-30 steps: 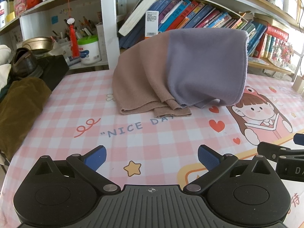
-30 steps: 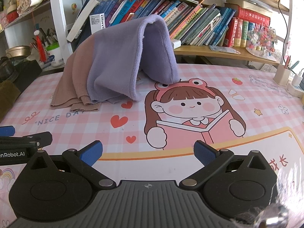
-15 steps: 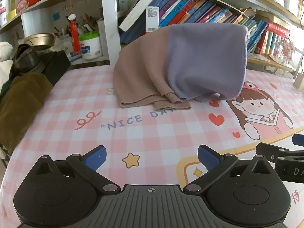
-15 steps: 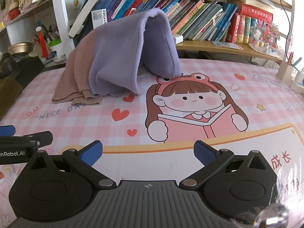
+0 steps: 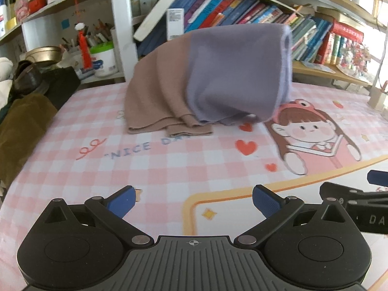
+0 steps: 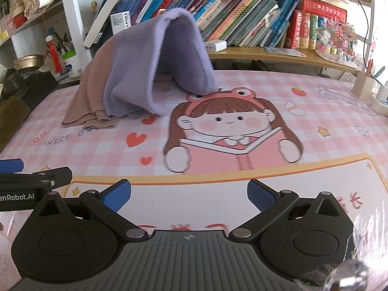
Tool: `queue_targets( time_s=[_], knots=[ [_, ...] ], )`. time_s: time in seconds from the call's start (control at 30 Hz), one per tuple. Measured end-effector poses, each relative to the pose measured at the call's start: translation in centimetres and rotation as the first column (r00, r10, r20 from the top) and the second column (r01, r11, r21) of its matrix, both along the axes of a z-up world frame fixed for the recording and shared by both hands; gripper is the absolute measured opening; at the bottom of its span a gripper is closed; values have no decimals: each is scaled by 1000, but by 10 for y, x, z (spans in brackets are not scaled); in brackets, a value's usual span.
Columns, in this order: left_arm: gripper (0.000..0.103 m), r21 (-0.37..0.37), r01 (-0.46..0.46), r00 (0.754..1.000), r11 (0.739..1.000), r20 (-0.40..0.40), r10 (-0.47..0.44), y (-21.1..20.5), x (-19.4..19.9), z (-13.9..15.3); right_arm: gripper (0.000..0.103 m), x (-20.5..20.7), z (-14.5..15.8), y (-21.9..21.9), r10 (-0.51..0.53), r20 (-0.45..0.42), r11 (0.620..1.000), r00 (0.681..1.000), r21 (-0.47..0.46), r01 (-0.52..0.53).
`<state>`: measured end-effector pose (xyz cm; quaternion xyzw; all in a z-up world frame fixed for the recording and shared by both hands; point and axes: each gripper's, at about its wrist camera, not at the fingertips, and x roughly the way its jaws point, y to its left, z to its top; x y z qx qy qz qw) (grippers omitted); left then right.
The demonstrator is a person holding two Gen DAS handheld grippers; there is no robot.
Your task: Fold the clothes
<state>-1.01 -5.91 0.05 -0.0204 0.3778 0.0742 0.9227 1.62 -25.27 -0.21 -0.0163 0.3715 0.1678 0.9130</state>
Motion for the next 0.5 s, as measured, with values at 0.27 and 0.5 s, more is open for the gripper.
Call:
queue_targets(
  time_s=[0.27,0.5],
  knots=[
    [103,3,-58,998,998,18,58,-51,4,5,103,12,6,-52,21,-5,1000,1000,9,-20],
    [103,32,-120,992,992,43,118,-87,7,6,103,23,3,-96,52,-17,998,999,25,-51]
  ],
)
